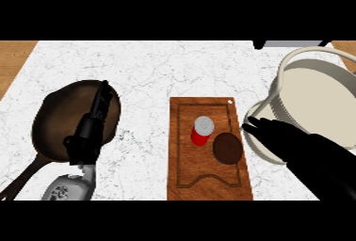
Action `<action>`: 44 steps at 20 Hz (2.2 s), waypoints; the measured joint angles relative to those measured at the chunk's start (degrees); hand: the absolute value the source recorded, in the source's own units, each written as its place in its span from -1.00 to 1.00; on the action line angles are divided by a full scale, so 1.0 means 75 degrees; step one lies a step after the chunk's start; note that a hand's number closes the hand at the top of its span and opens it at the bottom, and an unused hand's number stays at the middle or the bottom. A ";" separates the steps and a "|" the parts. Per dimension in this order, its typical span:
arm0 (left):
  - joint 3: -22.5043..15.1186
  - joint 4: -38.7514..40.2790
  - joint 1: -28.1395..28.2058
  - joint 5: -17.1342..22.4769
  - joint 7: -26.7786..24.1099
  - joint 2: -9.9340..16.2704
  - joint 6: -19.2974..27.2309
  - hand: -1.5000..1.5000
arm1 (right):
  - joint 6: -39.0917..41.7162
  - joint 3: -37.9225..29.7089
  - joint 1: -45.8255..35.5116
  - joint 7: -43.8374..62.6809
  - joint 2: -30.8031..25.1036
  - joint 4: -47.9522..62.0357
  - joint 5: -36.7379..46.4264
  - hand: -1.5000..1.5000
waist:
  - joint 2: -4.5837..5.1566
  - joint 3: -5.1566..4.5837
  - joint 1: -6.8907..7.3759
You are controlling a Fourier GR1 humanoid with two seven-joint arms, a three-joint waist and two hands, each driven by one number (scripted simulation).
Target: Pick the cupcake from the cutting board and place it in the tiered basket
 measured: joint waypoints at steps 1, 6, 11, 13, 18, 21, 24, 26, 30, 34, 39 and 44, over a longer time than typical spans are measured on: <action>0.0082 0.0035 -0.0045 0.0030 -0.0027 0.0017 -0.0059 0.00 | 0.0084 0.0026 -0.0067 -0.0021 0.0102 0.0086 0.0096 -1.00 | 0.0001 0.0001 0.0001; 0.0251 0.0114 -0.0124 0.0002 0.0024 -0.0002 -0.0161 0.00 | 0.0397 0.0301 0.0059 -0.0671 0.0318 0.0148 0.1110 -1.00 | 0.0002 0.0002 -0.0001; 0.0215 0.0156 0.0098 -0.0128 -0.0202 -0.0170 -0.0170 0.00 | 0.0382 0.0493 0.0059 -0.1315 0.0702 0.0680 0.2297 -1.00 | 0.0003 0.0002 0.0007; 0.0156 0.0010 0.0126 -0.0237 -0.0045 -0.0240 -0.0122 0.00 | 0.0381 0.0391 0.0116 -0.1417 0.0821 0.0831 0.2582 -1.00 | 0.0002 0.0002 0.0006; 0.0294 0.0088 -0.0038 -0.0236 0.0014 -0.0304 -0.0253 0.00 | 0.0324 0.0343 0.0333 -0.1621 0.1257 0.1133 0.3260 -1.00 | -0.0025 -0.0018 -0.0003; 0.0404 0.0235 -0.0065 -0.0254 -0.0089 -0.0306 -0.0327 0.00 | 0.0395 0.0221 0.0534 -0.1862 0.1395 0.1218 0.3437 -1.00 | -0.0028 -0.0024 -0.0003; 0.0427 0.0198 -0.0160 -0.0334 0.0039 -0.0317 -0.0368 0.00 | 0.0480 0.0044 0.0714 -0.2215 0.1448 0.1269 0.3507 -1.00 | -0.0041 -0.0042 0.0004; 0.0489 0.0081 -0.0046 -0.0322 0.0011 -0.0295 -0.0418 0.00 | 0.0530 -0.0022 0.0712 -0.2421 0.1554 0.1416 0.3621 -1.00 | -0.0045 -0.0041 0.0010; 0.0467 0.0273 -0.0053 -0.0421 -0.0167 -0.0460 -0.0368 0.00 | 0.0321 -0.0127 0.0937 -0.3127 0.1575 0.1585 0.3928 -1.00 | -0.0063 -0.0065 0.0008; 0.0498 0.0381 -0.0096 -0.0455 -0.0189 -0.0523 -0.0392 0.00 | 0.0313 -0.0043 0.0911 -0.3249 0.1855 0.1811 0.4186 -1.00 | -0.0081 -0.0069 -0.0002; 0.0538 0.0258 -0.0092 -0.0500 -0.0130 -0.0510 -0.0441 0.00 | 0.0221 -0.0007 0.1001 -0.3631 0.1960 0.2014 0.4486 -1.00 | -0.0115 -0.0096 0.0000; 0.0588 0.0179 -0.0130 -0.0498 0.0001 -0.0497 -0.0523 0.00 | 0.0368 0.0050 0.0889 -0.3466 0.2376 0.2427 0.4643 -1.00 | -0.0066 -0.0052 0.0001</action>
